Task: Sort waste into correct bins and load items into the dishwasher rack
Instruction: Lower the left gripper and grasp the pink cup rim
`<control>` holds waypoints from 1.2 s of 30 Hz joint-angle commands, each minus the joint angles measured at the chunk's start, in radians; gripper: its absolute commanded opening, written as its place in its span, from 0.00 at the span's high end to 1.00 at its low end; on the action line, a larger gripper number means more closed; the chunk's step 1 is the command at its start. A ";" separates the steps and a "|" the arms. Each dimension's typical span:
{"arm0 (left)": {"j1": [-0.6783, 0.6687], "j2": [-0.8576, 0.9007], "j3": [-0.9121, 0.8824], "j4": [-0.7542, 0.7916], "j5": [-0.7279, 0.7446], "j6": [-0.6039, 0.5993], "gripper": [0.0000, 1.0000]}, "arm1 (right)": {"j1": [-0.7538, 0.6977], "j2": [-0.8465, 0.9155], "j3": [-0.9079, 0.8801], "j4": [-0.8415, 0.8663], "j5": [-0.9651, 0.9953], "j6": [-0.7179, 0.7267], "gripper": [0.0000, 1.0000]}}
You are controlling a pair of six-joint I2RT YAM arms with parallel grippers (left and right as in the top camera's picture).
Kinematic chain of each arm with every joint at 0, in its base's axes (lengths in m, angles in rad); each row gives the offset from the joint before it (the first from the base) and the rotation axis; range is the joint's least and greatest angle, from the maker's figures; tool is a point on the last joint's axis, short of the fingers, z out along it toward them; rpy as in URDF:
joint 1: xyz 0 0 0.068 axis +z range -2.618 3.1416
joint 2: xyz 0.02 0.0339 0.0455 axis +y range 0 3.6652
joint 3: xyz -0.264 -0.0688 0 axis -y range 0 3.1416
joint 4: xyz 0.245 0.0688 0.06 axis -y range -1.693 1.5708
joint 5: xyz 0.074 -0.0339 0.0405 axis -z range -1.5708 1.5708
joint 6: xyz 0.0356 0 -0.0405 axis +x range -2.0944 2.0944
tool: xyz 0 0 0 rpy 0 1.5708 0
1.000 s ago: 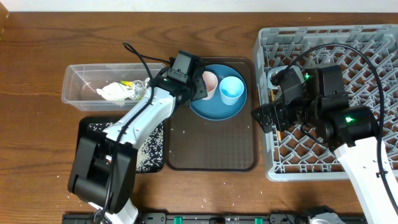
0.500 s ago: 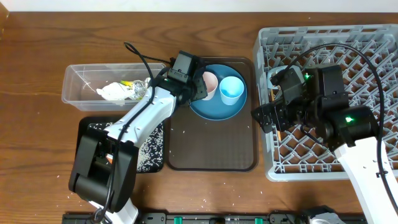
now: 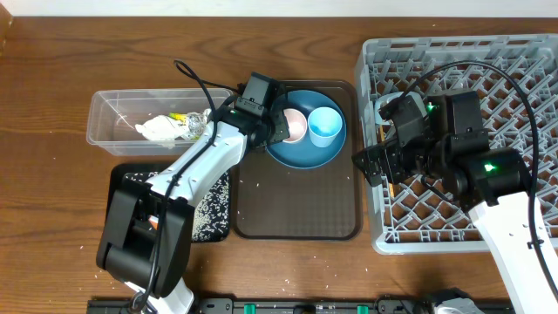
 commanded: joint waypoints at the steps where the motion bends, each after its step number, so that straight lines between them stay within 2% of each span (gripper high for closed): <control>1: 0.003 0.010 0.016 -0.005 -0.021 0.000 0.93 | 0.004 0.001 0.008 -0.001 0.000 0.004 0.01; 8: 0.012 -0.008 0.016 -0.002 -0.020 0.000 0.94 | 0.004 0.001 0.008 -0.001 0.000 0.004 0.01; 13: 0.042 -0.090 0.016 -0.024 0.013 0.000 0.94 | 0.004 0.001 0.008 -0.001 -0.001 0.004 0.01; 18: 0.109 -0.239 0.016 -0.075 0.275 0.038 0.94 | 0.004 0.001 0.008 -0.001 0.000 0.004 0.01; 21: 0.169 -0.338 0.016 -0.169 0.450 0.048 0.94 | 0.004 0.001 0.008 -0.001 0.000 0.004 0.01; 24: 0.224 -0.427 0.016 -0.295 0.637 0.127 0.94 | 0.004 0.001 0.008 -0.001 0.000 0.004 0.01; 26: 0.239 -0.468 0.016 -0.370 0.692 0.174 0.94 | 0.004 0.001 0.008 -0.001 0.000 0.004 0.01; 30: 0.238 -0.523 0.016 -0.489 0.700 0.238 0.94 | 0.004 0.001 0.008 -0.001 0.000 0.004 0.01; 36: 0.238 -0.535 0.016 -0.583 0.813 0.344 0.94 | 0.004 0.001 0.008 -0.001 0.000 0.004 0.01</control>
